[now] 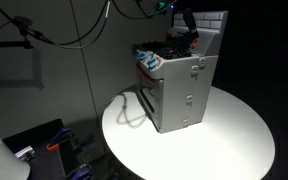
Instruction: Press the top switch on the stove
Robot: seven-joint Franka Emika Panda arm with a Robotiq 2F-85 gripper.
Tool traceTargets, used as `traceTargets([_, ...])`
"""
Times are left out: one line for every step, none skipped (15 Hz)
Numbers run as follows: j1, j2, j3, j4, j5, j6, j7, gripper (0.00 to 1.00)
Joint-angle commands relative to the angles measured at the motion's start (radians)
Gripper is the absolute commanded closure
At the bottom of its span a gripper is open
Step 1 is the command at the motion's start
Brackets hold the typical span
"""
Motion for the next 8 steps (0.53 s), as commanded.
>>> traceTargets([0.007,-0.025,-0.008,-0.002,0.013,-0.042,0.005,0.0])
traceTargets([0.007,-0.027,-0.007,-0.004,0.015,-0.047,0.002,0.0])
traceTargets([0.006,-0.029,-0.006,-0.004,0.017,-0.054,0.001,0.0])
traceTargets([0.006,-0.03,-0.005,-0.003,0.02,-0.061,-0.001,0.0])
traceTargets([0.006,-0.031,-0.003,-0.003,0.023,-0.068,-0.002,0.0])
traceTargets([0.005,-0.033,-0.001,-0.004,0.029,-0.076,-0.005,0.0])
traceTargets([0.004,-0.035,0.0,-0.004,0.034,-0.083,-0.007,0.0])
traceTargets([0.004,-0.036,0.0,-0.005,0.037,-0.088,-0.006,0.0])
